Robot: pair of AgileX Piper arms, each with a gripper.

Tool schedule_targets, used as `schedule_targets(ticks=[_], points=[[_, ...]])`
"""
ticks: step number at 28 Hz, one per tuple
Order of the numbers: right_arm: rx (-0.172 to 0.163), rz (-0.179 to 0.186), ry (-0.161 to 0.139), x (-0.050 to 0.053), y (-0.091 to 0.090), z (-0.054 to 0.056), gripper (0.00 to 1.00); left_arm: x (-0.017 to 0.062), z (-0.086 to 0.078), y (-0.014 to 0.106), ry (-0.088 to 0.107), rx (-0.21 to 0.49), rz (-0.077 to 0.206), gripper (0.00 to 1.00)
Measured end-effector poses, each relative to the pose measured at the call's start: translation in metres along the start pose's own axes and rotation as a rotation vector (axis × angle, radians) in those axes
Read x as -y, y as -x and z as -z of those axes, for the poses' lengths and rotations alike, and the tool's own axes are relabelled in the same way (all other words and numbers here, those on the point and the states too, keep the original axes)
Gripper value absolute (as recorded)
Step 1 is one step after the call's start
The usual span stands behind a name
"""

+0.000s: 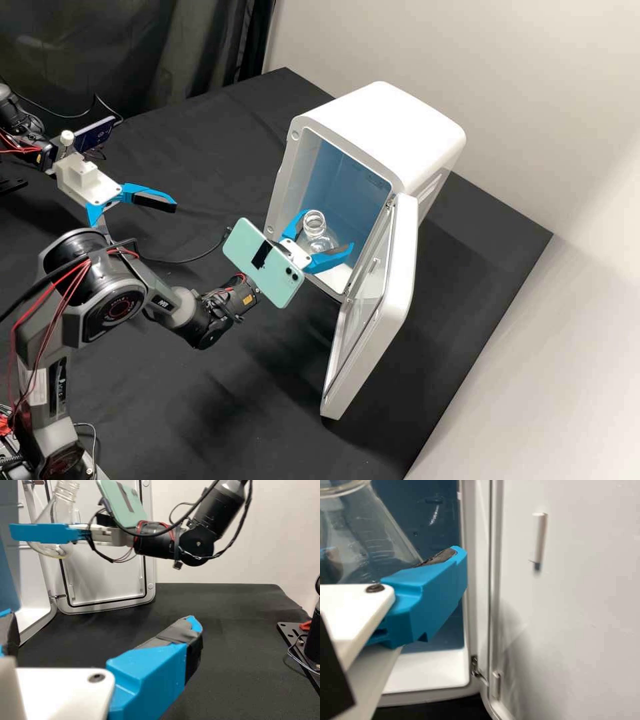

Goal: Place the flask in the incubator

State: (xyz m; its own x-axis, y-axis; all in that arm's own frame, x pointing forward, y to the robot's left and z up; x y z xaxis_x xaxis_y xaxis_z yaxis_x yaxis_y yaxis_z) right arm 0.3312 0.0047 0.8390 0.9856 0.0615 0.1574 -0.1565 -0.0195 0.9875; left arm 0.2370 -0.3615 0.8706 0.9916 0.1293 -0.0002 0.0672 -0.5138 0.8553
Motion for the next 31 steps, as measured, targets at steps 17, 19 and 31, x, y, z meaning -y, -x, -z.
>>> schedule_targets(ticks=[17, 19, 31], points=[[-0.064, 0.02, -0.014, 0.015, -0.039, 0.018, 0.0, 0.0, 0.0, 0.0, 0.0, 0.0, 0.0, 1.0], [-0.053, 0.03, -0.025, 0.016, -0.045, 0.016, 0.0, 0.0, 0.0, 0.0, 0.0, 0.0, 0.0, 1.0], [0.057, 0.166, -0.096, 0.042, -0.064, -0.008, 0.0, 0.0029, 0.001, -0.001, 0.006, -0.002, 0.011, 1.0]])
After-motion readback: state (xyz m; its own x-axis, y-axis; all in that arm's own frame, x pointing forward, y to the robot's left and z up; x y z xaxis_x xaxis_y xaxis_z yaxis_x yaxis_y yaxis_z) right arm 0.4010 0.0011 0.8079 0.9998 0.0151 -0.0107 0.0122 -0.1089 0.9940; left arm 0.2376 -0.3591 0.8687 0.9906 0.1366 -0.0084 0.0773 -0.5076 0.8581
